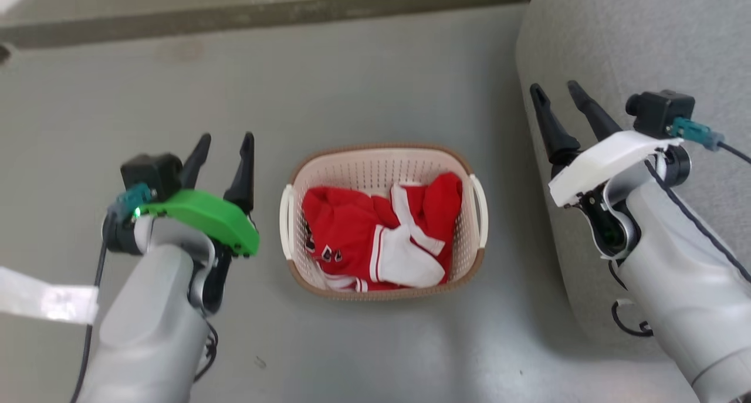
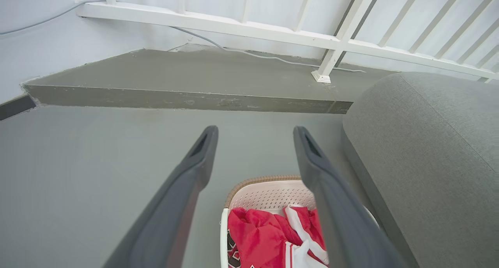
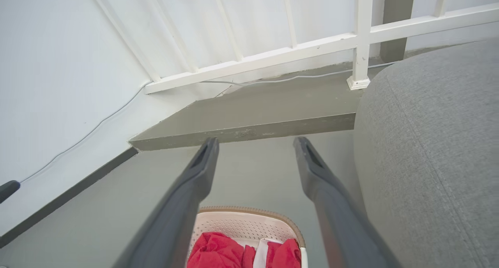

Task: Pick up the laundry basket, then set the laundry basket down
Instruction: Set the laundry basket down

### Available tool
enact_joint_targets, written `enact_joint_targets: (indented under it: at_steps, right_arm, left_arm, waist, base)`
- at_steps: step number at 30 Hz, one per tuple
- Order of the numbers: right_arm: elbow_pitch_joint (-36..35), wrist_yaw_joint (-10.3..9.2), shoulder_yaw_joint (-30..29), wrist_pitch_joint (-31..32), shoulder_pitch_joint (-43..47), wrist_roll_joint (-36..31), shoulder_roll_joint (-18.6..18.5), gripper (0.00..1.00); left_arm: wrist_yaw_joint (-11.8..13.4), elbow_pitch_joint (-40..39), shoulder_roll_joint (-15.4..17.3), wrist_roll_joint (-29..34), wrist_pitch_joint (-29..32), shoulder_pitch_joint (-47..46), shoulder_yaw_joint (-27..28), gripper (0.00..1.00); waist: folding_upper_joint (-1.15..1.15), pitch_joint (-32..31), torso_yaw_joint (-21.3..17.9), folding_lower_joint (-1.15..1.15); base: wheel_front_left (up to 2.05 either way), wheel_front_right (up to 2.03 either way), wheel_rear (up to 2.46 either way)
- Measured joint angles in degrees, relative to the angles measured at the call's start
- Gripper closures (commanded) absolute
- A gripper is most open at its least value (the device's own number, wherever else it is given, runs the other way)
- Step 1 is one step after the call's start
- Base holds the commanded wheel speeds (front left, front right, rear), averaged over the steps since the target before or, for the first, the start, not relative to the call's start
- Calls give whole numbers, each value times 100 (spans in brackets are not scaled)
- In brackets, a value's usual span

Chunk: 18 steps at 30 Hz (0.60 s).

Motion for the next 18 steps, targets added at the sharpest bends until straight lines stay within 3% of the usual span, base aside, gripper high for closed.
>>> enact_joint_targets:
  at_steps: [8,18]
  right_arm:
    - [-646,-238,-493,-1,878,-409,73,0]
    - [-1281,-347,-801,-1,1580,-822,160,0]
  left_arm:
    - [25,-589,-33,151,-1,726,427,0]
    - [57,-1139,-80,416,0,1346,734,0]
  waist:
    - [0,-660,28,0]
    - [0,-1223,38,0]
  base:
    - [0,0,0]
    - [0,0,0]
